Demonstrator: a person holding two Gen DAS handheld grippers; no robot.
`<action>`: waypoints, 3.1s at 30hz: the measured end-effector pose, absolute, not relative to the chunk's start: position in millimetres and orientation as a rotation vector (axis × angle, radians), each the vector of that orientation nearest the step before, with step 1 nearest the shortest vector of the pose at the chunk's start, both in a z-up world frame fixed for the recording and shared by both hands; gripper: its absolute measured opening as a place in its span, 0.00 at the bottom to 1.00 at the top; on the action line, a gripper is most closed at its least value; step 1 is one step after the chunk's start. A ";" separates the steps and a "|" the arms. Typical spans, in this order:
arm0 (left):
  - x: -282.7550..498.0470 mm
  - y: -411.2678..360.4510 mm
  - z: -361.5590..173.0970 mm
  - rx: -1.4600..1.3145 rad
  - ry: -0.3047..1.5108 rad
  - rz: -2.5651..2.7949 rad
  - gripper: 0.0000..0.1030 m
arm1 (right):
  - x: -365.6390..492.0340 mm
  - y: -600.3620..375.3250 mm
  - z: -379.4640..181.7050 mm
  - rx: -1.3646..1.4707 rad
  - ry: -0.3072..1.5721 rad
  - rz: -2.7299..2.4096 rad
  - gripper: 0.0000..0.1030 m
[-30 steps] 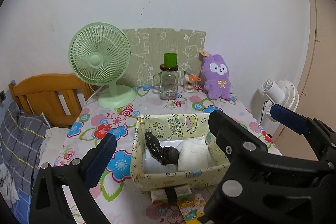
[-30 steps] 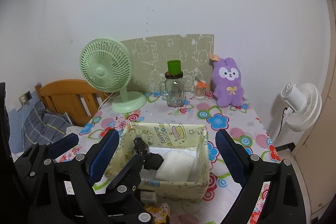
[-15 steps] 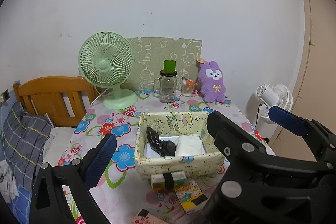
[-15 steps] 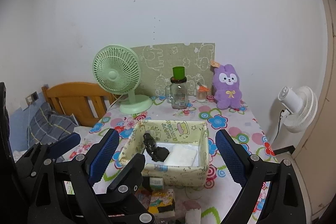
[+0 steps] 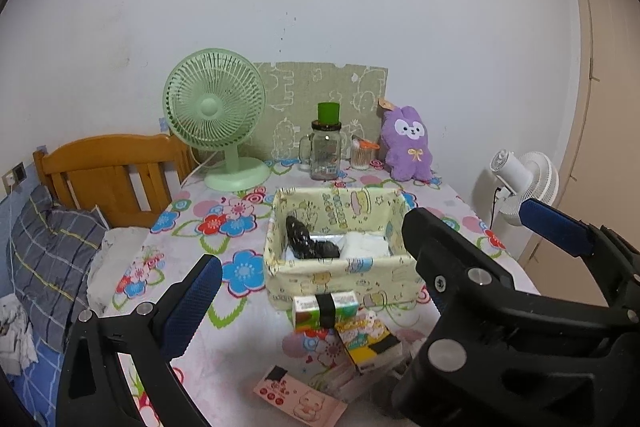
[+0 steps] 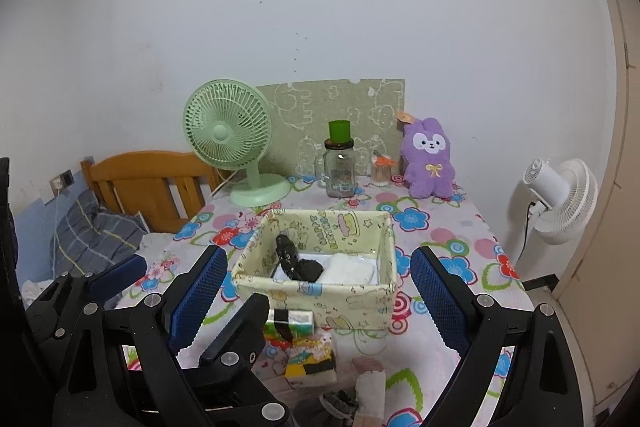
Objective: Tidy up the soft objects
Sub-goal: 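Withdraw both open grippers from the basket toward the remaining items, then grasp the pink cat-print packet with the left gripper while the right gripper grasps the gray knit glove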
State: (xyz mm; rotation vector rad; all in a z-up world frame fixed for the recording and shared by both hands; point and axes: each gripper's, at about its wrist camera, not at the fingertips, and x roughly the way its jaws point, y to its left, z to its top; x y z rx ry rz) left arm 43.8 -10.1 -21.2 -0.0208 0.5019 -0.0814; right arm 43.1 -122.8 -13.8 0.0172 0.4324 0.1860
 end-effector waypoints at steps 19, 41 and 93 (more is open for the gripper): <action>37.8 -14.5 -79.9 -0.024 0.568 -0.109 1.00 | 33.5 -127.6 -74.8 0.016 0.496 0.174 0.92; 33.9 -8.3 -138.4 -0.010 0.667 -0.027 1.00 | 33.1 -124.6 -140.9 0.030 0.598 0.178 0.89; 37.4 -6.2 -166.6 -0.040 0.758 -0.046 0.45 | 39.2 -115.0 -173.2 0.050 0.743 0.181 0.50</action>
